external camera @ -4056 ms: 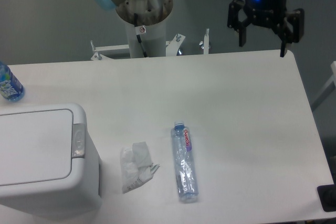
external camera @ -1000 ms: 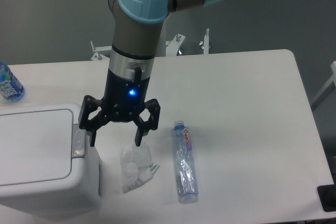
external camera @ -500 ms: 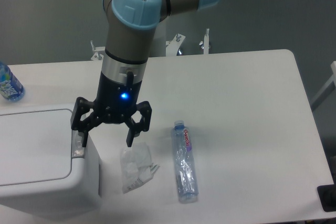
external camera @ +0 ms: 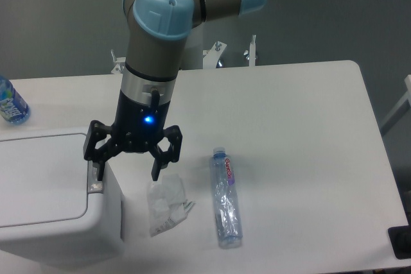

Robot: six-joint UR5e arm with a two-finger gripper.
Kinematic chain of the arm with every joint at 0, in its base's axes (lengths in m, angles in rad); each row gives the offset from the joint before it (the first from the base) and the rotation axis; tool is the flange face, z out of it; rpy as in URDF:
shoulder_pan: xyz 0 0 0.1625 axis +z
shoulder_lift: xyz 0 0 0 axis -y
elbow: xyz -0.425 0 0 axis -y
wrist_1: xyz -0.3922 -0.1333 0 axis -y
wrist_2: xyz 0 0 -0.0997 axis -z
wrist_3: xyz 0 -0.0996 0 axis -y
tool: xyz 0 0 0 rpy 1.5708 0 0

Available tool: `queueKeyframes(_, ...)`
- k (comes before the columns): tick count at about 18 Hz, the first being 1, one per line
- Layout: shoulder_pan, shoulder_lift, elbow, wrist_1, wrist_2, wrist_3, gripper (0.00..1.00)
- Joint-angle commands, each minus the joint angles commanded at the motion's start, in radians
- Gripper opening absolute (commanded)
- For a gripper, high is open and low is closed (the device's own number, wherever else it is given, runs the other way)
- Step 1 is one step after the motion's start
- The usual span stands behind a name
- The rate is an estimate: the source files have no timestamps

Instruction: Open the trash can

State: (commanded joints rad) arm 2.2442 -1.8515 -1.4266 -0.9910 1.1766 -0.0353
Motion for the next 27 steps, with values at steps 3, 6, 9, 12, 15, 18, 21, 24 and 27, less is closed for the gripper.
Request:
queueKeyframes(3,0.000,-0.002,0.000,0.000,0.000,0.000,1.00)
queueKeyframes(6,-0.002,-0.003,0.000,0.000,0.000,0.000,1.00)
queueKeyframes(9,-0.009,-0.009,0.000,0.000,0.000,0.000,1.00)
queueKeyframes(12,-0.012,-0.014,0.000,0.000,0.000,0.000,1.00)
queueKeyframes(15,-0.015,-0.015,0.000,0.002,0.002,0.000,1.00)
queueKeyframes(18,-0.015,-0.015,0.000,0.002,0.002,0.000,1.00)
queueKeyframes(21,-0.015,-0.015,0.000,0.002,0.002,0.000,1.00)
queueKeyframes(24,-0.015,-0.015,0.000,0.002,0.002,0.002,1.00)
queueKeyframes(27,-0.015,-0.018,0.000,0.002,0.003,0.002,1.00)
